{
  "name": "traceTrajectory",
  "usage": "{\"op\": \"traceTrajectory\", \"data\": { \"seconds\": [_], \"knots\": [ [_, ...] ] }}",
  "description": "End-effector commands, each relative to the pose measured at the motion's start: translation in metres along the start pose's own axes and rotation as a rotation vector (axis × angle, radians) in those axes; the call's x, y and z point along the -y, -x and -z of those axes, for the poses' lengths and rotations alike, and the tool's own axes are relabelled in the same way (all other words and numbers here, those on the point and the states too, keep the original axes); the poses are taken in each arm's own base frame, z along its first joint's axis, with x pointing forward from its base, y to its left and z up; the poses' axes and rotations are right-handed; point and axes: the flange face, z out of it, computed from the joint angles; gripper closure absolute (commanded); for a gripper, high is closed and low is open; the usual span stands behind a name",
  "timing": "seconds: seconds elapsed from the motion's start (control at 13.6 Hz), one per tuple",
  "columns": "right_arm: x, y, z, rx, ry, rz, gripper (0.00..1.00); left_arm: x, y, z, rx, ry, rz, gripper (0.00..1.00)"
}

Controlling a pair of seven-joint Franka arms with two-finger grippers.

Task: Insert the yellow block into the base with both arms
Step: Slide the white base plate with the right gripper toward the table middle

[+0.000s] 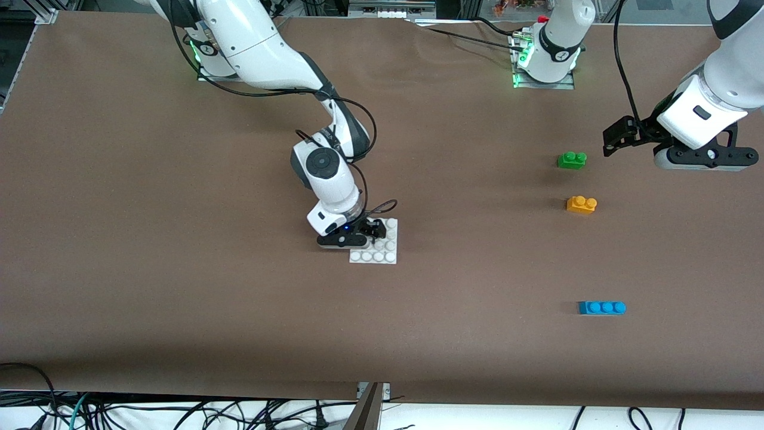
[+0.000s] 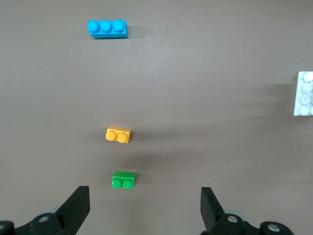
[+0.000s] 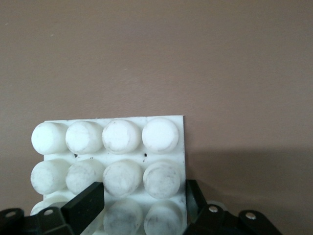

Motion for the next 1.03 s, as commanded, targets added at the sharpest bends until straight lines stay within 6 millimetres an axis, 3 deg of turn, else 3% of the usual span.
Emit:
{"op": "traceTrajectory", "data": {
  "seconds": [0.0, 0.37, 0.66, 0.96],
  "knots": [
    [0.03, 0.015, -0.011, -0.008, -0.026, 0.019, 0.23, -0.001, -0.001, 0.004, 0.003, 0.019, 0.004, 0.0],
    [0.073, 0.035, -0.013, -0.035, -0.057, 0.005, 0.23, -0.002, -0.001, 0.006, -0.001, 0.02, 0.002, 0.0],
    [0.089, 0.042, -0.007, -0.039, -0.074, -0.021, 0.23, -0.005, -0.001, 0.007, -0.003, 0.02, -0.002, 0.0],
    [0.084, 0.035, -0.004, -0.05, -0.069, -0.025, 0.23, -0.002, 0.0, 0.006, 0.008, 0.019, 0.002, 0.0]
  ]
}}
